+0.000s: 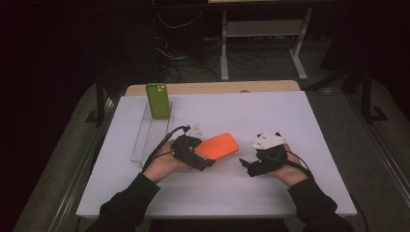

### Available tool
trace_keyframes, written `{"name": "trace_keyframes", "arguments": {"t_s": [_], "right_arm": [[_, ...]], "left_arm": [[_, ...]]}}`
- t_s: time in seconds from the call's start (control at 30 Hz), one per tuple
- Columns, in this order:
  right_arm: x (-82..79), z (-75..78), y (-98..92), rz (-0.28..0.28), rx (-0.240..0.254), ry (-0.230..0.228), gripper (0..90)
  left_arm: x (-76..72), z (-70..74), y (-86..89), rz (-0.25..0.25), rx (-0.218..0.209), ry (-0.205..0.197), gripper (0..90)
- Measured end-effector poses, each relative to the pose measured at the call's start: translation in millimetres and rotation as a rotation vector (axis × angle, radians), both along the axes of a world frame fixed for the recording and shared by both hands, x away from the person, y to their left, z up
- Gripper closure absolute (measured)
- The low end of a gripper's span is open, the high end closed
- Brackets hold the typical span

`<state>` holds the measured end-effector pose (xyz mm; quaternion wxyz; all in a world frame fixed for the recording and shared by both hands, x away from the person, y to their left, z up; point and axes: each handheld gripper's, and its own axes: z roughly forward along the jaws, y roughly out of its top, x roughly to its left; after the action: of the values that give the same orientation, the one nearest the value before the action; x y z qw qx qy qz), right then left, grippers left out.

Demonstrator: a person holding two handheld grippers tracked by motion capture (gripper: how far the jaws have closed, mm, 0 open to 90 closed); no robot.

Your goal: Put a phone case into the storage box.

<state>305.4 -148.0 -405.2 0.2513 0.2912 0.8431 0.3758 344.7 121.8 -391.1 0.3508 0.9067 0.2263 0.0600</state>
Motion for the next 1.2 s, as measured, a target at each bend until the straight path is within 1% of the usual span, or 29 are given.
{"name": "trace_keyframes", "arguments": {"t_s": [0.07,0.17,0.3,0.37,0.5,0.53,0.57,0.6,0.63,0.7,0.77,0.8,0.83,0.87,0.9,0.93,0.97,1.0,1.03,1.07,1.13,1.17,1.2], "right_arm": [[-2.0,0.5,2.1,0.006,-0.026,-0.034,0.4],[-4.5,0.3,5.2,0.021,-0.081,-0.08,0.3],[-7.6,-2.3,9.9,0.043,-0.13,-0.115,0.4],[-9.1,-4.3,12.3,0.055,-0.165,-0.139,0.4],[-12.8,-6.5,17.6,0.077,-0.239,-0.201,0.4],[-13.1,-6.8,18.5,0.085,-0.269,-0.219,0.4],[-13.6,-6.7,19.5,0.093,-0.286,-0.226,0.4],[-14.3,-7.0,20.8,0.097,-0.292,-0.23,0.4],[-15.3,-7.7,22.3,0.093,-0.304,-0.245,0.4],[-16.6,-8.2,24.3,0.106,-0.341,-0.271,0.4],[-19.1,-9.7,27.8,0.105,-0.354,-0.295,0.4],[-20.2,-10.1,29.3,0.103,-0.363,-0.315,0.4],[-21.5,-10.2,30.5,0.104,-0.38,-0.337,0.4],[-22.0,-9.4,30.5,0.126,-0.415,-0.365,0.4],[-23.1,-9.3,31.8,0.128,-0.424,-0.382,0.4],[-24.7,-10.4,34.0,0.117,-0.418,-0.401,0.4],[-25.5,-10.5,35.1,0.122,-0.433,-0.418,0.5],[-26.0,-11.3,36.2,0.123,-0.445,-0.441,0.5],[-25.9,-11.2,36.1,0.141,-0.478,-0.457,0.4],[-26.5,-12.1,36.8,0.147,-0.49,-0.466,0.5],[-27.4,-13.9,38.3,0.15,-0.521,-0.487,0.5],[-28.0,-14.8,39.2,0.146,-0.526,-0.496,0.5],[-28.5,-15.5,40.3,0.139,-0.527,-0.502,0.5]], "left_arm": [[-0.5,0.0,-0.5,0.003,-0.007,0.004,15.0],[-0.8,0.1,-0.8,0.002,-0.013,0.004,15.0],[-1.3,0.4,-1.5,-0.002,-0.009,0.001,15.0],[-0.8,0.5,-1.6,-0.013,-0.005,-0.004,15.0],[-0.8,0.3,-1.9,-0.014,-0.004,-0.004,15.0],[-0.9,0.0,-2.1,-0.012,-0.007,-0.002,15.0],[-0.7,0.0,-2.0,-0.014,-0.005,-0.003,15.0],[-0.8,0.1,-2.0,-0.014,-0.004,-0.002,15.0],[-1.0,0.2,-2.1,-0.012,-0.007,-0.002,15.0],[-1.5,0.0,-2.6,-0.006,-0.015,0.0,15.0],[-1.1,0.0,-2.4,-0.011,-0.012,-0.005,15.0],[-1.7,-0.4,-2.7,-0.004,-0.017,0.002,15.0],[-1.6,-0.4,-2.7,-0.005,-0.017,0.0,15.0],[-1.4,-0.6,-2.8,-0.006,-0.017,-0.001,15.0],[-1.5,-0.3,-2.8,-0.007,-0.015,0.003,15.1],[-1.6,-0.4,-2.9,-0.007,-0.015,0.003,15.1],[-1.9,-0.7,-3.3,-0.005,-0.019,0.003,15.1],[-2.5,-0.9,-3.7,-0.001,-0.022,0.013,15.1],[-2.5,-0.6,-3.4,-0.002,-0.018,0.013,15.1],[-2.1,-0.2,-3.0,-0.007,-0.01,0.009,15.0],[-2.5,-0.7,-3.5,0.003,-0.02,0.01,15.1],[-1.8,-0.1,-2.7,-0.006,-0.01,0.008,15.1],[-1.6,0.1,-2.5,-0.007,-0.008,0.009,15.1]]}}
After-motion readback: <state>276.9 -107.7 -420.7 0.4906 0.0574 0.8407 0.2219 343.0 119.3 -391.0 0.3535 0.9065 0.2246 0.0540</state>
